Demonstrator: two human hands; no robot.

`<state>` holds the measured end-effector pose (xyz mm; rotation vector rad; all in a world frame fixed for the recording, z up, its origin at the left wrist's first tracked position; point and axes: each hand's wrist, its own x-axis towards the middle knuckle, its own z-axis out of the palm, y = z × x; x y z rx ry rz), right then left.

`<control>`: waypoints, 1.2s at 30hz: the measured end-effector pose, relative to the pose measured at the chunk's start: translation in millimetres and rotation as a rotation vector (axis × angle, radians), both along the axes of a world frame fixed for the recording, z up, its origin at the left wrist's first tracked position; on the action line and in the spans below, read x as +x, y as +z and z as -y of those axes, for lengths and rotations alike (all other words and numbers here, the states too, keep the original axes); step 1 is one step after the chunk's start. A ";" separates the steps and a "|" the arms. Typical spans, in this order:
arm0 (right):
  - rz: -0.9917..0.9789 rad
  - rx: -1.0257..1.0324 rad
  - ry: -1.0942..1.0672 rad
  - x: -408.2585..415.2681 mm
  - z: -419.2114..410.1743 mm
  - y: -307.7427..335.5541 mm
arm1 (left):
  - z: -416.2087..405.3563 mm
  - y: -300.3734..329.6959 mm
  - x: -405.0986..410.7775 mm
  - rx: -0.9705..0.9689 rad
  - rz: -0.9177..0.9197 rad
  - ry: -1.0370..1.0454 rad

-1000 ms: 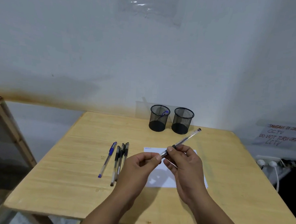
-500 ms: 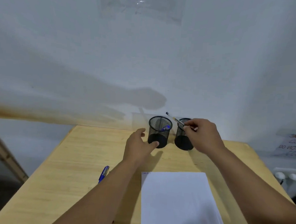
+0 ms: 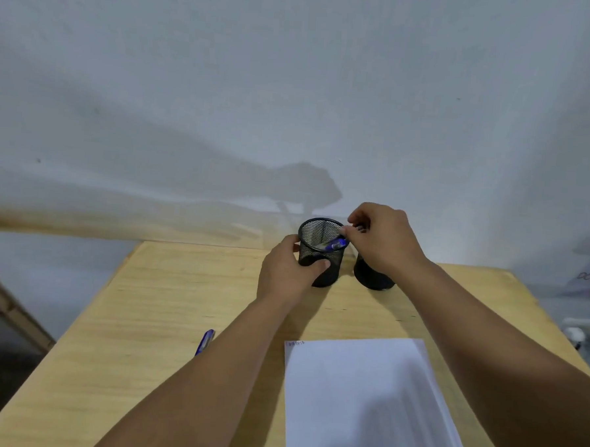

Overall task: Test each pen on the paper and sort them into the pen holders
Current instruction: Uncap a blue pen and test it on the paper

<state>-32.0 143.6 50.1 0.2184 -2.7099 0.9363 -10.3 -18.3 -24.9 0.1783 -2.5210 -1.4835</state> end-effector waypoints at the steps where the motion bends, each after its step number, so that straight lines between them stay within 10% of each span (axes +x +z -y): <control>1: -0.003 -0.016 -0.019 3.6 -0.8 -0.3 | 1.8 0.0 0.7 -0.005 0.014 -0.006; 16: 0.061 -0.146 0.047 115.4 39.2 -30.9 | 118.9 4.8 88.3 -0.195 0.077 -0.165; 26: 0.294 0.093 0.271 191.8 143.9 -64.6 | 165.5 -7.2 124.5 -0.707 0.113 -0.420; 36: 0.226 0.384 0.183 207.8 174.7 -74.8 | 175.6 -18.3 139.8 -0.782 -0.017 -0.392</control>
